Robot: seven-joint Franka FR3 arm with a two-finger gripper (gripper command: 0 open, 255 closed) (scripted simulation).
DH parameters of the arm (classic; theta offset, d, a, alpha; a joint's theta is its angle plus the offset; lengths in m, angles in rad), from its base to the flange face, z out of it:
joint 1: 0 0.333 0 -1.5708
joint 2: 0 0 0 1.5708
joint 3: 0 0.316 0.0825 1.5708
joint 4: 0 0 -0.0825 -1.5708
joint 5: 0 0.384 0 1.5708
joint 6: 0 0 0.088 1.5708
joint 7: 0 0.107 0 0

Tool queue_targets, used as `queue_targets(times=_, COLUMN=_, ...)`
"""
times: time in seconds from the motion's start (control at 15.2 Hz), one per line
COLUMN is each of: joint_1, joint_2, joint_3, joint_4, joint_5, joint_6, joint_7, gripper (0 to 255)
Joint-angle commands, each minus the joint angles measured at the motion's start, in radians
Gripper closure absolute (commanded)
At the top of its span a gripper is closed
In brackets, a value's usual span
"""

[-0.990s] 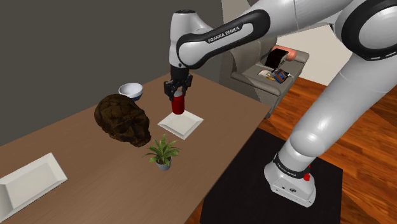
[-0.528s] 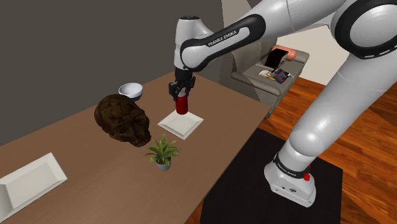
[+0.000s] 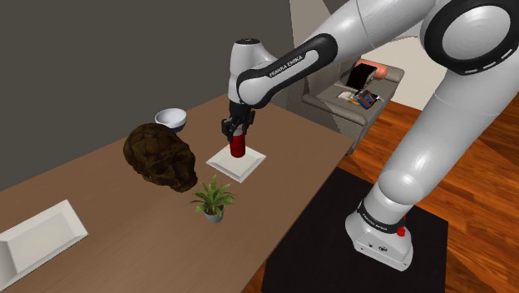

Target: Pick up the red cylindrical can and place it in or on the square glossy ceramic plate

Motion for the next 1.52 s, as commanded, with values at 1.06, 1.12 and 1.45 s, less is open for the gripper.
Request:
queue_targets(times=1.06, joint_1=0.002, joint_2=0.055, joint_3=0.0, joint_4=-0.033, joint_5=-0.028, joint_6=0.086, joint_7=0.019, gripper=0)
queue_targets(times=1.12, joint_1=0.002, joint_2=0.055, joint_3=0.0, joint_4=-0.033, joint_5=-0.028, joint_6=0.086, joint_7=0.019, gripper=0)
queue_targets(times=1.45, joint_1=-0.003, joint_2=-0.04, joint_3=-0.001, joint_4=-0.001, joint_5=0.019, joint_6=-0.036, joint_7=-0.015, gripper=0)
